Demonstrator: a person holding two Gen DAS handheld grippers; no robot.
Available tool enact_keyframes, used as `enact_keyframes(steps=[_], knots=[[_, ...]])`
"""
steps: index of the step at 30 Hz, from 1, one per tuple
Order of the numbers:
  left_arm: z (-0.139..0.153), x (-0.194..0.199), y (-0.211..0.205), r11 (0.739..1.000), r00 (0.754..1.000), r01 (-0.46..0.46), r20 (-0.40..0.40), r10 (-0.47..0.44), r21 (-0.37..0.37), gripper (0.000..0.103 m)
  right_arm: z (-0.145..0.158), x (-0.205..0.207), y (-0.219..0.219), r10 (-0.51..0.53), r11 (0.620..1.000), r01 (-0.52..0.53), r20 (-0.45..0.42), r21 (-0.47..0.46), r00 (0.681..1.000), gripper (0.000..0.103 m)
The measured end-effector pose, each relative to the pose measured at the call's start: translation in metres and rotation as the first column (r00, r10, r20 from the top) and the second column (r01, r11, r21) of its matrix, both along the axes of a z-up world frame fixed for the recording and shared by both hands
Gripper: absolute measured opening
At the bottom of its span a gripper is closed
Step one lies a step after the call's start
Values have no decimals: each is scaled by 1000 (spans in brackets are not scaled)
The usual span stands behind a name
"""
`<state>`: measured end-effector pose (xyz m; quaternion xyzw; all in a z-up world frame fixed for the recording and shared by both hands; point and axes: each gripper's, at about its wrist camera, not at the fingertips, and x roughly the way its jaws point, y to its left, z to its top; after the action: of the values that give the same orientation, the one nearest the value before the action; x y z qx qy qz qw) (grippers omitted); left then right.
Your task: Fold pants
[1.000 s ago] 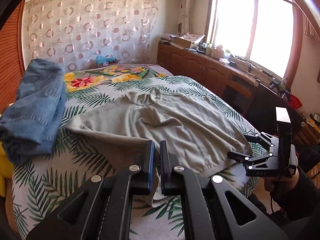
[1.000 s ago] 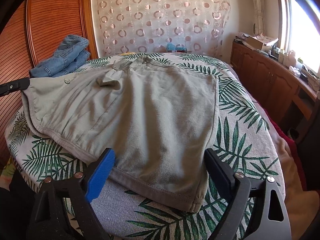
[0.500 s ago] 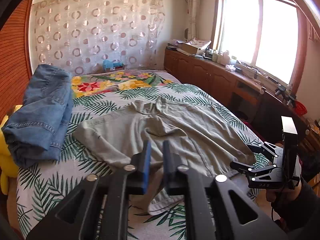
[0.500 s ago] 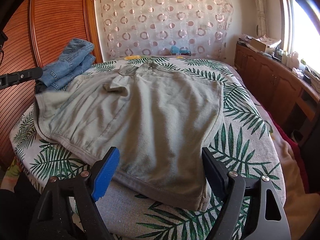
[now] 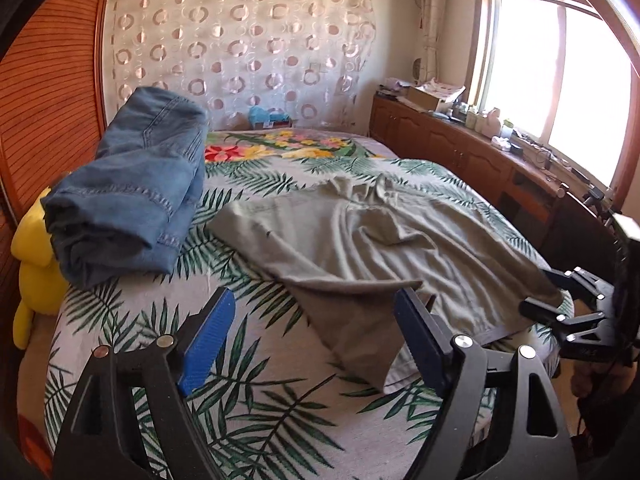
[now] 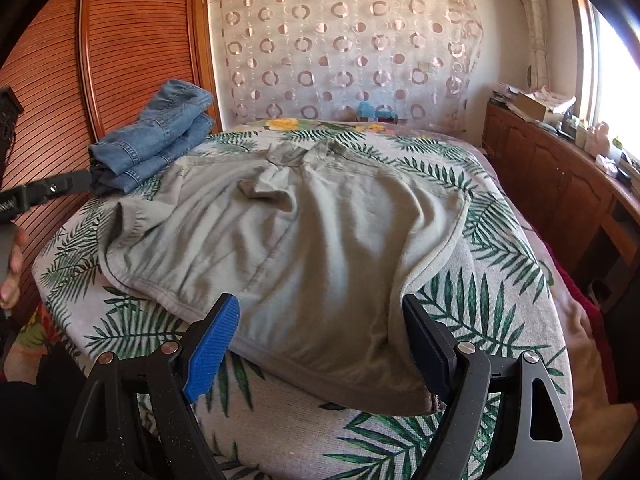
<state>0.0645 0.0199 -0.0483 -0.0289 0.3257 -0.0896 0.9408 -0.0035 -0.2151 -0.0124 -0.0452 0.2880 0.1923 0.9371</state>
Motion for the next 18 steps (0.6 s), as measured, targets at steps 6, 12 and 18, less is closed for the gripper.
enact_keyframes(steps=[6,12,18], knots=[[-20,1,-2,1000,999,21,-47,-20,10,82,8,-6,6,-15,997,19,59,-73,998,83],[-28,-2,-10,999,997,39,-61,-38,19,82,-1,2,-11,-93,987,100,60,-128,994,83],[-33,-3,-10,999,997,40,-71,-38,16,82,-1,11,-46,-163,984,165,42,-71,986,83]])
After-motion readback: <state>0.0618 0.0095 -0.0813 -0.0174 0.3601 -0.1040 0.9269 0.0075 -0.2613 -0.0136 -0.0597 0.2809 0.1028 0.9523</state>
